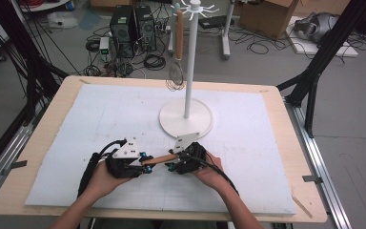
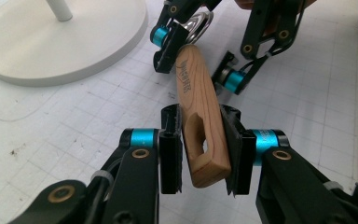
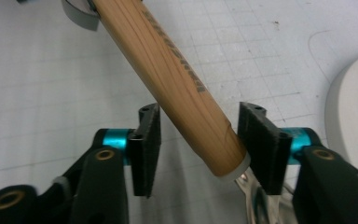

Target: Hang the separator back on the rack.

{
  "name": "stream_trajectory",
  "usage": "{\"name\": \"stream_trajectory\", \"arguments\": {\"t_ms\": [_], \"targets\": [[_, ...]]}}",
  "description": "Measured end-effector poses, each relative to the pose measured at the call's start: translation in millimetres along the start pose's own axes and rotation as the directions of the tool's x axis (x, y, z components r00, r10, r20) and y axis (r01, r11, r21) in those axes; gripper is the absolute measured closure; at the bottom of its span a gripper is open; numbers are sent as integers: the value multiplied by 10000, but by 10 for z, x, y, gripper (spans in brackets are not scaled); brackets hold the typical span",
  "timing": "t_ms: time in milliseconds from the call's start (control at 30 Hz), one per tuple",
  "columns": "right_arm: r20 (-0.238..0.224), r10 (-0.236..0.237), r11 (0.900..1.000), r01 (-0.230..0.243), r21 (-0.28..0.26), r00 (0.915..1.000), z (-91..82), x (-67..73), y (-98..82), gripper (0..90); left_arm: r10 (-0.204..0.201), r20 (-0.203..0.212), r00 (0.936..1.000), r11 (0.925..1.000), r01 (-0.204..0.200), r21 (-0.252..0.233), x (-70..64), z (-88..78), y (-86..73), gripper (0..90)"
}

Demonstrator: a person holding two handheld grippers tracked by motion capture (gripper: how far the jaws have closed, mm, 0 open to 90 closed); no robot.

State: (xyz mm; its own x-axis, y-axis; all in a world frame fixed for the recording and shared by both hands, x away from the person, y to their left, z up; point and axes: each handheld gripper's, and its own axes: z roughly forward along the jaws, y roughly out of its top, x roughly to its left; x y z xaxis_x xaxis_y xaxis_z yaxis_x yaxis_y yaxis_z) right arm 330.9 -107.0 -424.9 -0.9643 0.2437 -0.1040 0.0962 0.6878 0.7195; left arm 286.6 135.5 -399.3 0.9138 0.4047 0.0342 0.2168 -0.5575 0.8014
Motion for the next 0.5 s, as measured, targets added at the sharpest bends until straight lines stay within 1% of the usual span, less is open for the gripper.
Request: {"name": "stream_trajectory", "arguments": {"t_ms": [67, 100, 200, 233, 267, 300, 367, 400, 500], "targets": [[159, -271, 9996, 271, 18, 9995, 4, -10, 4, 569, -97, 31, 9999, 9999, 97, -27, 12, 0, -21, 709], [120, -359, 9994, 359, 33, 9993, 9, -9, 4, 574, -103, 35, 9999, 9999, 103, -13, 11, -1, -25, 709], [154, -732, 9972, 730, 141, 9972, 0, 2, 11, 594, -34, 55, 10000, 9999, 35, -158, 2, -17, -16, 705], [145, -818, 9965, 816, 161, 9965, -10, 3, 13, 602, -69, 39, 10000, 9997, 70, -229, 1, -26, -8, 702], [116, -896, 9959, 894, 142, 9959, -23, 4, 17, 615, -86, 36, 10000, 9995, 87, -300, 6, -35, -2, 690], [116, -961, 9953, 960, 103, 9953, -33, 3, 19, 631, -176, 6, 9998, 9989, 176, -430, 9, -50, 7, 663], [139, -1065, 9943, 1066, -50, 9942, -78, 0, 30, 661, -243, -36, 9997, 9982, 241, -542, 30, -82, 19, 612], [-70, -1057, 9942, 1056, -201, 9944, -97, -7, 33, 670, -312, -45, 9995, 9977, 309, -599, 40, -95, 23, 597], [-3, -1188, 9927, 1188, -202, 9929, -121, 8, 41, 687, -326, -87, 9994, 9972, 319, -670, 59, -127, 33, 575]]}}
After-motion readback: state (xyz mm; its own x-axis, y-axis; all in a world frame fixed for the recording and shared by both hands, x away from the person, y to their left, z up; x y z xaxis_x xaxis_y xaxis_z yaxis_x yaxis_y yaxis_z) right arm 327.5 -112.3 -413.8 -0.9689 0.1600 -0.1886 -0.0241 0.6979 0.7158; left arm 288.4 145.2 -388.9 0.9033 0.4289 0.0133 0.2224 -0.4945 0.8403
